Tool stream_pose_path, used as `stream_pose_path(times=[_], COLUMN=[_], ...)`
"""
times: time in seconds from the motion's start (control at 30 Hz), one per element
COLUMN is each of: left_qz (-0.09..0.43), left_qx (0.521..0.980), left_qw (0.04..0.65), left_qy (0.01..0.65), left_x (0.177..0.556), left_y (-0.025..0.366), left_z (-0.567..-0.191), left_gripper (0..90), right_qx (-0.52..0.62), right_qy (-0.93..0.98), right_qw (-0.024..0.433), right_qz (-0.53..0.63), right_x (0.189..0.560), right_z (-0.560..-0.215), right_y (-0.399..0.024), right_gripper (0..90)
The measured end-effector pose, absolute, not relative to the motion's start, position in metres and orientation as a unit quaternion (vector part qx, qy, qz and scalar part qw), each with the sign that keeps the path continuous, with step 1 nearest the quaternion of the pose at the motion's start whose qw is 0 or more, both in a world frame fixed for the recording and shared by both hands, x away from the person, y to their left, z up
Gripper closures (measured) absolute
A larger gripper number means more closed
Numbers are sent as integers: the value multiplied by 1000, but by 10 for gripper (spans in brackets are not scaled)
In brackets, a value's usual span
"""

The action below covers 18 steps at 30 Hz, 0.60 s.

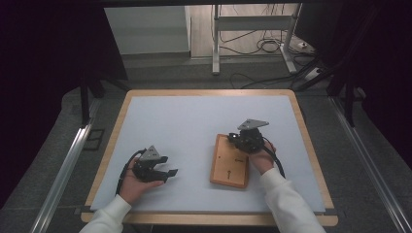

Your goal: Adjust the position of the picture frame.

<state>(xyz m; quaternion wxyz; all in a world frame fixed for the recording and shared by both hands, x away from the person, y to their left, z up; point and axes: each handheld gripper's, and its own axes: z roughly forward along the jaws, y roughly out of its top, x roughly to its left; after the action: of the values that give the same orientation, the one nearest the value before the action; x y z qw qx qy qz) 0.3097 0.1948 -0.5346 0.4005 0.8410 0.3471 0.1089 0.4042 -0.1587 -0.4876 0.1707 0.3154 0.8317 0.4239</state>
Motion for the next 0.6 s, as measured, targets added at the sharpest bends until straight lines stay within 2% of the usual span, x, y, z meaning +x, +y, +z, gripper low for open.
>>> stream_pose_path(times=[0.43, 0.6], left_qz=[107, 108], left_qx=[842, 842], left_qw=[400, 401], left_qy=[346, 344], left_x=[310, 309], left_y=[195, 196], left_z=[-535, -534], left_gripper=[318, 317], right_qx=[251, 235], right_qy=[864, 878], right_qw=[160, 143], right_qz=[406, 391], right_x=[383, 379], right_z=[-495, -504], right_y=[-107, -86], right_gripper=[826, 828])
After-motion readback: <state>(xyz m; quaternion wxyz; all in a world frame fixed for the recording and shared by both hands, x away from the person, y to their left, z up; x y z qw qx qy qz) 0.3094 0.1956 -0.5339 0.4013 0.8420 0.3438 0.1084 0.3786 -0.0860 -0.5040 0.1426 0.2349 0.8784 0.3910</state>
